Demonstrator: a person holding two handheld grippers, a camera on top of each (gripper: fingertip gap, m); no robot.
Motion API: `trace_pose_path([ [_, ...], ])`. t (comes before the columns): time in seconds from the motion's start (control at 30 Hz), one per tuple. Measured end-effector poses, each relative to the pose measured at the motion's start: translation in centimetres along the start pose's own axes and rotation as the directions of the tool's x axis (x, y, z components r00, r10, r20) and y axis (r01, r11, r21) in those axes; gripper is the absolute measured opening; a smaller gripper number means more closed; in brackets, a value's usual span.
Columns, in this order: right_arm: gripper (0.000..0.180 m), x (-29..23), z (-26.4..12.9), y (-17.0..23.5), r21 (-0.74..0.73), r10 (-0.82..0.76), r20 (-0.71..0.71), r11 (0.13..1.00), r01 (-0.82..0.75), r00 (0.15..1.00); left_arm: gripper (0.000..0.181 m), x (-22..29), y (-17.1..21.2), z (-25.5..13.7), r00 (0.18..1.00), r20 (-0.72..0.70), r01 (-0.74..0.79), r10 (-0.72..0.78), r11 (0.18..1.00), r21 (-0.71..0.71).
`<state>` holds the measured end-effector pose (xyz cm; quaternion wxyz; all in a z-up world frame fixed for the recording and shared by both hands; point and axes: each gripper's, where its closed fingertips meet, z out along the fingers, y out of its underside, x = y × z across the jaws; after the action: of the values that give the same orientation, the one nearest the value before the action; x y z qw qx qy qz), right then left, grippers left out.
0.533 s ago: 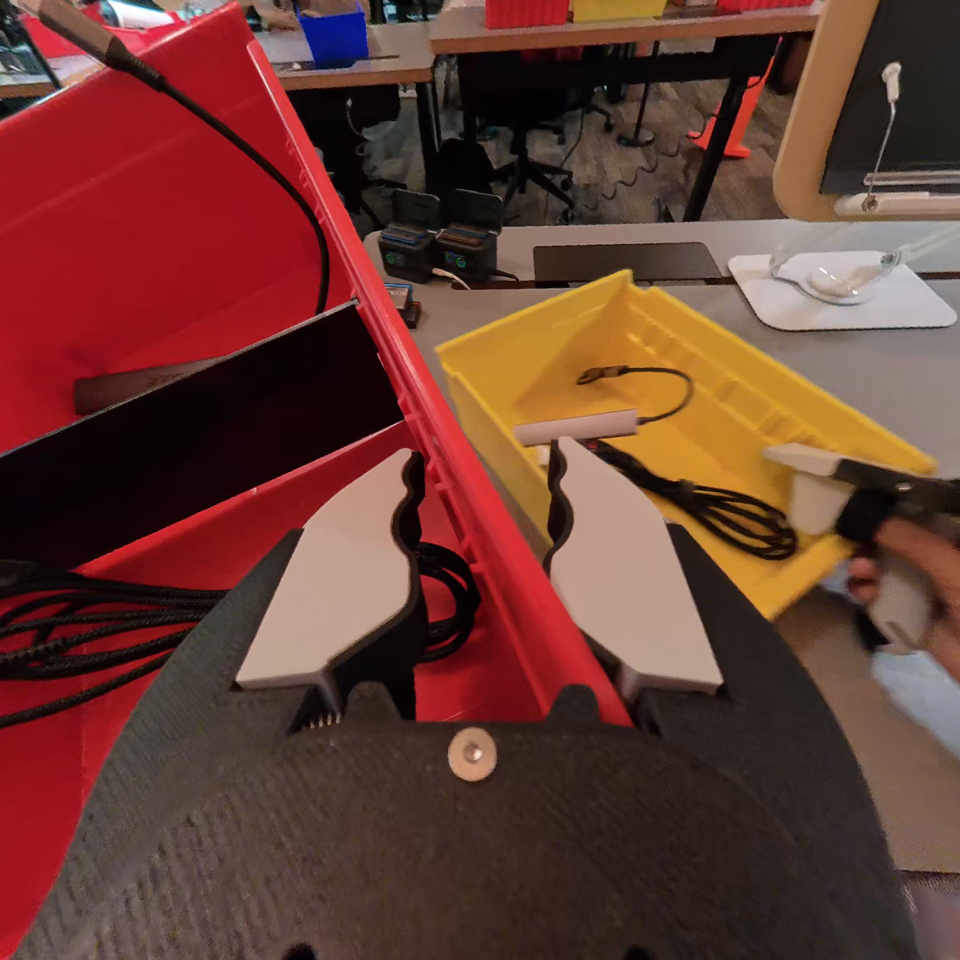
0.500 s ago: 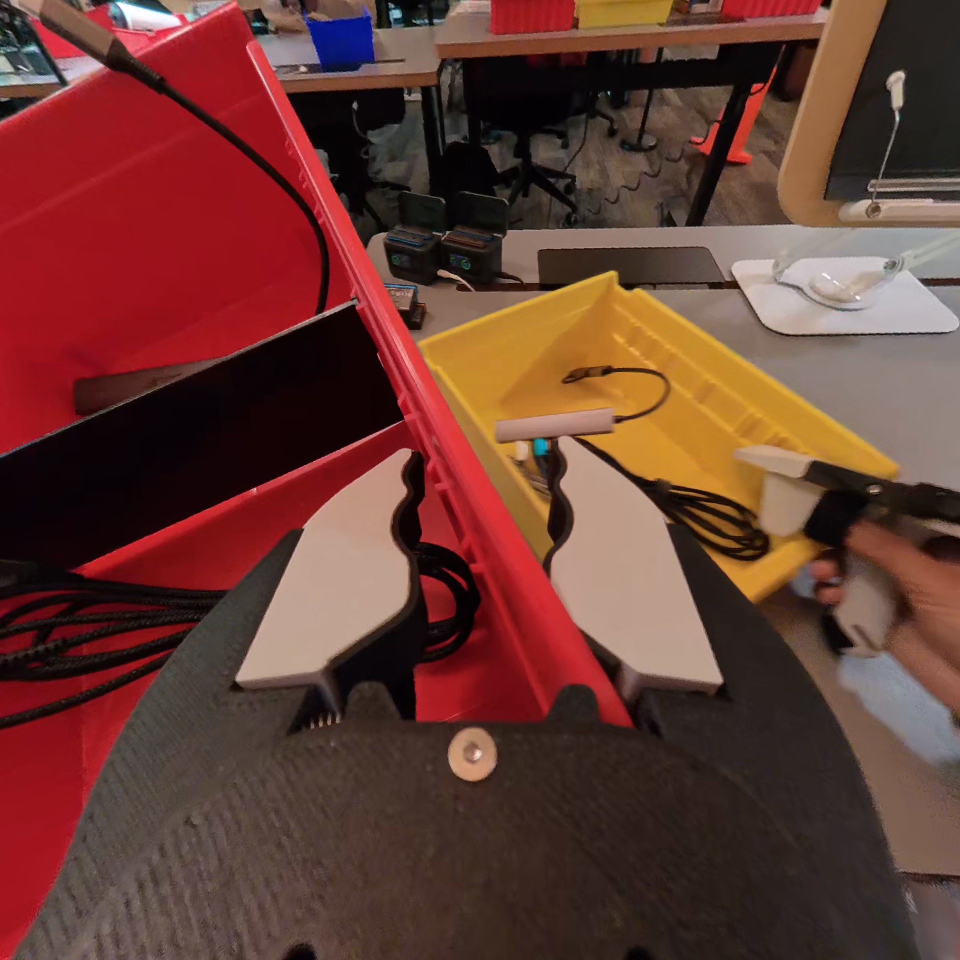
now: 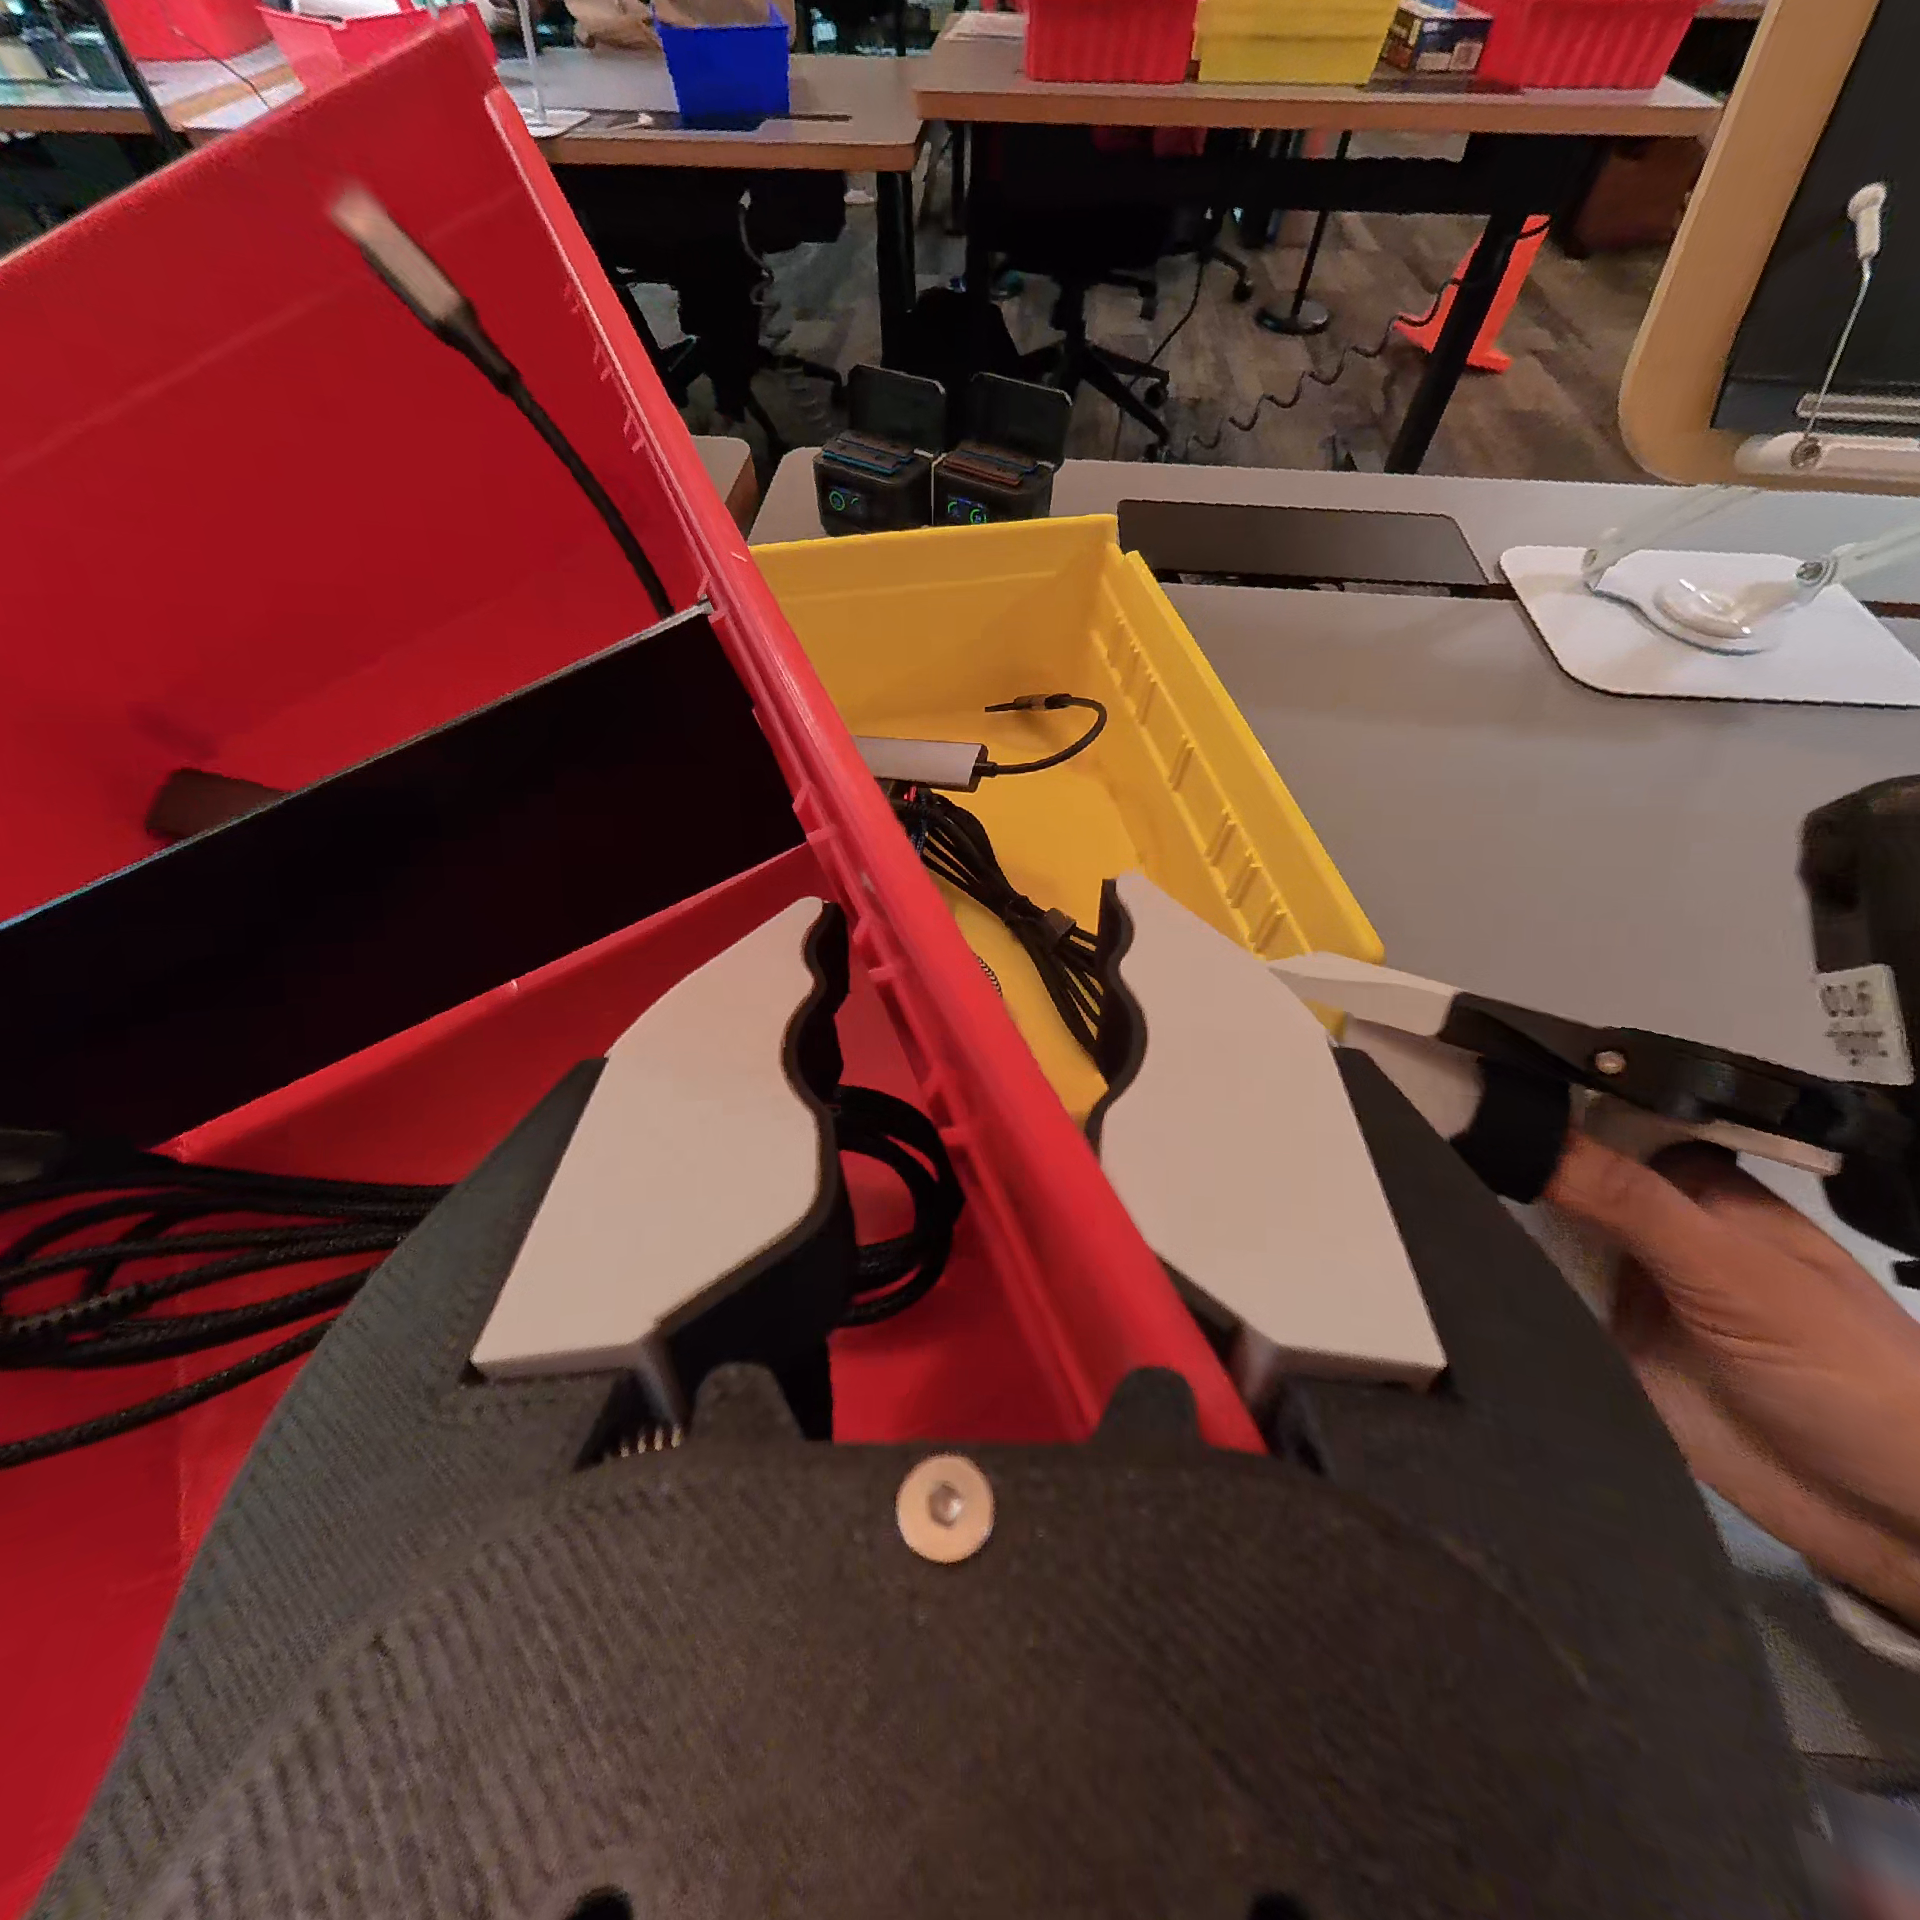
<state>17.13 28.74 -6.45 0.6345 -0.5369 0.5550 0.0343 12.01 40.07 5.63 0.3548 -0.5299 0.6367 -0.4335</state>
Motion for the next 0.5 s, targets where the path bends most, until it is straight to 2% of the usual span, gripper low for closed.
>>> trace_pose_path([
  [0.13, 0.050, 0.1, -2.9, -1.1, 0.015, 0.065, 0.064, 0.998, -0.066, 0.996, 0.048, 1.0, 0.1, 0.6, 0.999, 0.003, -0.033, 0.033, 0.999, -0.024],
  [0.27, 0.044, 1.5, -8.1, -3.6, 0.061, 0.061, 0.103, 0.996, -0.067, 0.993, 0.048, 3.9, -1.3, 0.5, 0.997, -0.052, -0.056, 0.055, 0.998, -0.013],
  [0.3, 0.041, 1.8, -9.9, -4.4, 0.081, 0.018, 0.105, 0.996, -0.026, 0.994, 0.048, 4.9, -1.8, 0.4, 0.995, -0.067, -0.070, 0.069, 0.998, -0.007],
  [0.37, 0.039, 2.7, -13.6, -5.8, 0.106, -0.160, 0.061, 0.983, 0.153, 0.985, 0.048, 7.3, -2.9, 0.2, 0.989, -0.100, -0.109, 0.109, 0.994, 0.005],
  [0.43, 0.038, 4.1, -17.6, -7.1, 0.101, -0.354, -0.024, 0.930, 0.355, 0.935, 0.048, 10.3, -4.0, -0.1, 0.977, -0.140, -0.156, 0.159, 0.987, 0.031],
  [0.5, 0.035, 5.6, -21.8, -7.8, 0.063, -0.478, -0.077, 0.873, 0.483, 0.875, 0.048, 13.7, -5.0, -0.3, 0.959, -0.192, -0.199, 0.208, 0.978, 0.068],
])
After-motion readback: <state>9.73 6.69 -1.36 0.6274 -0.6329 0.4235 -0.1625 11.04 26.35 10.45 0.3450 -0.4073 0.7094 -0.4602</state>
